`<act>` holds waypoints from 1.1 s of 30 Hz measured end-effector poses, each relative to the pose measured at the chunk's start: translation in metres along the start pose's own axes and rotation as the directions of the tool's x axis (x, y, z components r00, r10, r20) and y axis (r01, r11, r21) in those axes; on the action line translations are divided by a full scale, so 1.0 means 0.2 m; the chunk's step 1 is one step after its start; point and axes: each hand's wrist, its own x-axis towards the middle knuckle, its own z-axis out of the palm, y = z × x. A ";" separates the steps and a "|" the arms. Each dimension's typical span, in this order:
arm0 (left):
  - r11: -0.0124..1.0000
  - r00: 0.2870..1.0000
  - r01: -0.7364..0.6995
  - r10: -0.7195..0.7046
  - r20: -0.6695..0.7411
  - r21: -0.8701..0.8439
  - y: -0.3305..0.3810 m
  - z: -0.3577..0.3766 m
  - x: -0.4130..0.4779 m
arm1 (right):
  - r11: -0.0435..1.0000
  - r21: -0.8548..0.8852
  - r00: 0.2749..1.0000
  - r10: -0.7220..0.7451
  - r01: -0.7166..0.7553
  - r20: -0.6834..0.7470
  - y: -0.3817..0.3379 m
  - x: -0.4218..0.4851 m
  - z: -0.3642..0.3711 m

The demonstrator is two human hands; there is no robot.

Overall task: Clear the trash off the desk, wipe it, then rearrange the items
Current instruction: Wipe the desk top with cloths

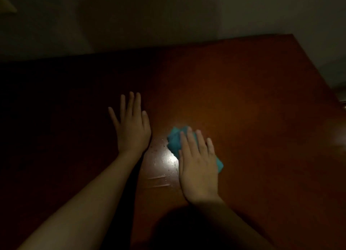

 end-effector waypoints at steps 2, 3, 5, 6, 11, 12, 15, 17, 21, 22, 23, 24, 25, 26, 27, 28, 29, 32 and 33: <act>1.000 0.999 -0.027 0.027 0.019 -0.004 0.01 -0.01 -0.08 | 0.998 -0.020 0.998 -0.055 0.055 0.006 0.08 -0.06 -0.02; 0.999 0.999 -0.033 0.033 0.023 -0.002 0.01 -0.02 -0.13 | 0.999 -0.036 0.999 -0.034 0.034 -0.009 0.15 -0.08 -0.04; 1.000 1.000 -0.026 0.026 0.012 -0.003 0.00 -0.03 -0.22 | 0.993 -0.050 0.994 0.102 -0.103 -0.026 0.28 -0.13 -0.08; 1.000 1.000 -0.018 0.018 0.003 -0.006 -0.01 -0.04 -0.26 | 0.981 -0.054 0.982 0.188 -0.189 -0.018 0.32 -0.15 -0.09; 0.999 1.000 -0.007 0.006 -0.008 -0.031 -0.05 -0.08 -0.49 | 0.960 -0.022 0.960 0.276 -0.278 -0.045 0.06 -0.35 -0.06; 0.999 1.000 0.016 -0.016 -0.011 -0.038 -0.07 -0.09 -0.53 | 0.976 -0.004 0.975 0.218 -0.218 -0.040 -0.03 -0.42 -0.04; 0.998 0.999 0.033 -0.034 -0.030 -0.048 -0.11 -0.12 -0.67 | 0.997 0.036 0.998 0.066 -0.065 -0.010 -0.22 -0.60 -0.03; 0.998 0.999 0.038 -0.039 -0.028 -0.056 -0.13 -0.14 -0.79 | 0.999 0.034 1.000 0.015 -0.016 0.012 -0.22 -0.68 -0.03; 0.999 1.000 0.018 -0.018 -0.001 -0.042 -0.12 -0.18 -0.99 | 0.998 -0.008 0.998 0.069 -0.069 0.000 0.01 -0.78 -0.08; 0.999 1.000 0.008 -0.008 0.004 -0.033 -0.11 -0.18 -1.01 | 0.993 -0.023 0.994 0.111 -0.112 -0.021 0.09 -0.80 -0.10; 1.000 1.000 0.007 -0.007 0.009 -0.026 -0.10 -0.18 -1.02 | 0.987 -0.030 0.987 0.155 -0.156 -0.036 0.19 -0.82 -0.12; 1.000 1.000 0.018 -0.018 0.014 -0.023 -0.08 -0.18 -1.04 | 0.979 -0.029 0.979 0.199 -0.200 -0.039 0.29 -0.83 -0.15; 0.999 0.999 0.032 -0.032 0.021 -0.023 -0.06 -0.18 -1.05 | 0.971 -0.028 0.971 0.237 -0.238 -0.041 0.38 -0.84 -0.18; 0.999 0.999 0.034 -0.034 0.032 -0.022 -0.02 -0.18 -1.07 | 0.964 -0.031 0.964 0.264 -0.265 -0.046 0.47 -0.85 -0.20; 1.000 0.999 0.017 -0.016 0.049 -0.018 0.02 -0.17 -1.08 | 0.959 -0.037 0.959 0.280 -0.282 -0.051 0.53 -0.84 -0.22; 1.000 0.998 -0.014 0.014 0.068 -0.010 0.06 -0.16 -1.09 | 0.955 -0.044 0.955 0.292 -0.294 -0.047 0.57 -0.83 -0.24; 0.999 0.996 -0.041 0.041 0.085 -0.005 0.11 -0.15 -1.09 | 0.952 -0.053 0.953 0.301 -0.303 -0.044 0.58 -0.82 -0.24; 0.999 0.994 -0.051 0.052 0.093 -0.015 0.24 -0.10 -1.02 | 0.955 -0.087 0.958 0.281 -0.285 -0.057 0.54 -0.76 -0.22; 0.998 0.994 -0.062 0.063 0.090 -0.010 0.28 -0.07 -0.99 | 0.966 -0.089 0.970 0.239 -0.242 -0.051 0.51 -0.73 -0.21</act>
